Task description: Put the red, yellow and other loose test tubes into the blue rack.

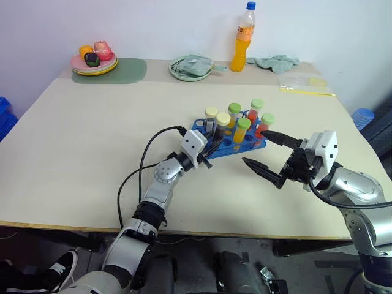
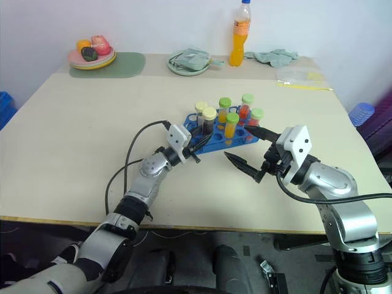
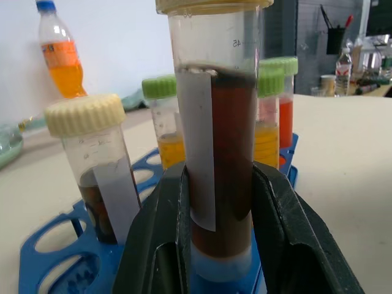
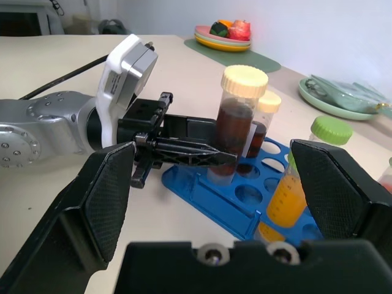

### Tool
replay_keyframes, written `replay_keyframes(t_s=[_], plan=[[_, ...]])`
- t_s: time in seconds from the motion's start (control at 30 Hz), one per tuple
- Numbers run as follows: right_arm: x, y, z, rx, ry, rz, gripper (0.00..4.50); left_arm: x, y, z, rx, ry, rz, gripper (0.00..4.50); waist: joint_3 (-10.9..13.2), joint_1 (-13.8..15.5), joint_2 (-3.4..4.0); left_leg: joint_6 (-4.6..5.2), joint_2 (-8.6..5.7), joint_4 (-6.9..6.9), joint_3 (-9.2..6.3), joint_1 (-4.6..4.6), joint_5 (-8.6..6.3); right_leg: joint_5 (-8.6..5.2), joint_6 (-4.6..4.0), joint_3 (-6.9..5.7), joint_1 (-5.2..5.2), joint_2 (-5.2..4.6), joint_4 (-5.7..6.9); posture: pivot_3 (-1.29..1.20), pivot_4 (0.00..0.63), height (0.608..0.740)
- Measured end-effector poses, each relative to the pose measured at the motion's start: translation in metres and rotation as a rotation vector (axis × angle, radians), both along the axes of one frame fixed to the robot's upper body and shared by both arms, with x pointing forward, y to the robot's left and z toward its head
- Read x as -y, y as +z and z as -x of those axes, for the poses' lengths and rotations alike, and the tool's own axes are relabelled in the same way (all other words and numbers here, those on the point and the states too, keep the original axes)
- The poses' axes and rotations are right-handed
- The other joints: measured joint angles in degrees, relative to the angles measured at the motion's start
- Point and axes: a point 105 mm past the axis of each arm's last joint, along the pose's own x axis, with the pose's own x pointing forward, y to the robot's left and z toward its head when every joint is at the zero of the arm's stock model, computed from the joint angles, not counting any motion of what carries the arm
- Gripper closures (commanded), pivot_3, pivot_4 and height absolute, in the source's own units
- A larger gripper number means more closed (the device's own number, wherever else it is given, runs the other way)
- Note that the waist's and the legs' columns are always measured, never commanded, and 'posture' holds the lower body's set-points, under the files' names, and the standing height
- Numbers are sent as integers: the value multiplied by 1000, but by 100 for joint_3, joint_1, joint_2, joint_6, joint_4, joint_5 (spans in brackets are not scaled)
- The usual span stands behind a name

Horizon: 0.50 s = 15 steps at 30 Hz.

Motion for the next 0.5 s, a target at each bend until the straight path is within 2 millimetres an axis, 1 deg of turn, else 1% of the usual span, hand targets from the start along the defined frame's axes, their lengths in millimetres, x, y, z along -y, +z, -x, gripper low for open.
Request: replay_keyframes(t_s=[0.13, 0.2, 0.23, 0.37, 0.4, 0.5], plan=[[0, 0, 0, 3, -3, 4, 0, -2, 0, 0, -19, -12, 14, 3678, -1, -9, 1, 0, 0, 0, 0, 1, 0, 0, 0, 0, 0, 1, 1, 0, 150, 740], [0, 0, 0, 5, -2, 4, 0, -2, 0, 0, -26, -22, 22, 2647, -1, -9, 1, 0, 0, 0, -1, 1, 0, 0, 0, 0, 0, 1, 1, 0, 150, 740], [0, 1, 0, 7, -2, 5, 0, -3, 0, 1, -25, -29, 25, 2268, -1, -11, 1, 0, 0, 0, -1, 1, 0, 0, 0, 0, 0, 1, 1, 0, 150, 740], [0, 2, -1, 13, 0, 5, 0, -6, -4, 4, -39, -35, 25, 270, -1, -7, 1, 0, 1, 0, -1, 1, 0, 0, 0, 0, 0, 1, 1, 0, 150, 740], [-1, 2, -2, 14, 3, 5, 0, -7, -3, 5, -39, -38, 27, 121, -1, -10, 1, 0, 1, 0, -1, 0, 0, 0, -1, 0, 0, 1, 0, 0, 150, 740], [-3, 3, -3, 23, 10, 1, 0, -11, 6, 9, -4, -43, 35, 121, -1, -14, 2, 0, 2, -1, -1, 1, 0, 0, -1, 0, 0, 1, 0, 0, 150, 740]])
